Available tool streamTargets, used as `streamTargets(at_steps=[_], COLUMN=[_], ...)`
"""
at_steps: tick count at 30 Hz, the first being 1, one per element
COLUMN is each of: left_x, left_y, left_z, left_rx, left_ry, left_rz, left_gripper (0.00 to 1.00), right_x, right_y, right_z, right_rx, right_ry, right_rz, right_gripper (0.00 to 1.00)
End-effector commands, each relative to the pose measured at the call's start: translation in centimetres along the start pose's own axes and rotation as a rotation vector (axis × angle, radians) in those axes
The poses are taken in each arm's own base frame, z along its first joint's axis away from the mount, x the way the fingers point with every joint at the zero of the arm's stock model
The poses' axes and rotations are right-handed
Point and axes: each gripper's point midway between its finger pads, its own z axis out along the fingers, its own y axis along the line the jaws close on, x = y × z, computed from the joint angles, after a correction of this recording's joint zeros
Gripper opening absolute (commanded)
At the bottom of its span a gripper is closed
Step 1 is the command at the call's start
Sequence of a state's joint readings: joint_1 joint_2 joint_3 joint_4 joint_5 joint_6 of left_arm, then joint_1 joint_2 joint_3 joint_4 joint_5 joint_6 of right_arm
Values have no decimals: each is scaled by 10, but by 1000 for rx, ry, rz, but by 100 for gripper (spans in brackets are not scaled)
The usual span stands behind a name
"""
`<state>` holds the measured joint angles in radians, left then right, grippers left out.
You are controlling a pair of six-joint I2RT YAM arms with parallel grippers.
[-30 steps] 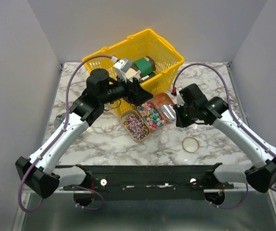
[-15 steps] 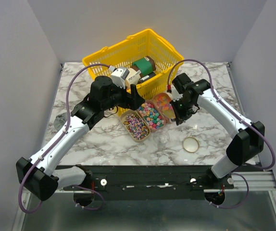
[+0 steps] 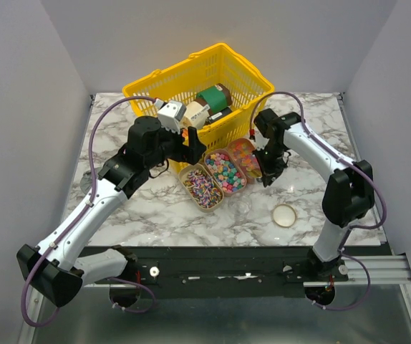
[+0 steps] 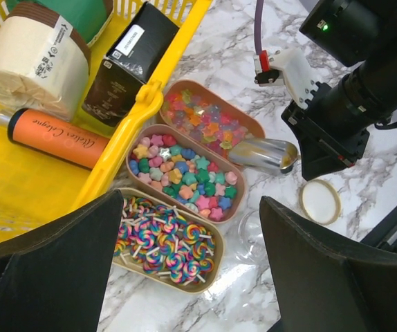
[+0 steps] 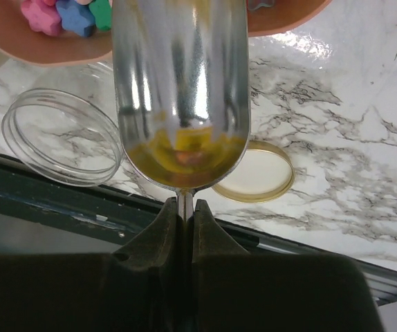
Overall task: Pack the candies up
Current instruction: Scoop the fake candies from the storage box.
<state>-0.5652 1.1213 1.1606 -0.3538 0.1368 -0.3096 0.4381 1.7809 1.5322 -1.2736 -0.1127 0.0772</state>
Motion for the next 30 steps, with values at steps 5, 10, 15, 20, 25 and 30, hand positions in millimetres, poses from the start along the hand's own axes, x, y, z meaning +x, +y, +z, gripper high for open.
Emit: streamTargets(at_steps=[5, 10, 15, 20, 25, 30], left_x=[0, -2, -3, -4, -4, -6], left_y=[18, 22, 24, 26, 27, 26], left_z=[-8, -9, -9, -8, -7, -6], left_rx=[-97, -118, -129, -138, -142, -143], left_ry=[7, 9, 12, 18, 26, 32], left_rz=[67, 83, 85, 86, 83, 81], left_gripper=[91, 91, 91, 91, 91, 91], right_x=[-32, -45, -56, -64, -80, -93], right_y=[-13, -20, -27, -35, -40, -41], right_z=[9, 22, 37, 49, 60, 70], right_rx=[69, 105, 132, 164, 179, 181], right_ry=[1, 5, -22, -69, -156, -250], right_rz=[27, 27, 11, -4, -42, -63], right_gripper=[1, 1, 1, 1, 1, 1])
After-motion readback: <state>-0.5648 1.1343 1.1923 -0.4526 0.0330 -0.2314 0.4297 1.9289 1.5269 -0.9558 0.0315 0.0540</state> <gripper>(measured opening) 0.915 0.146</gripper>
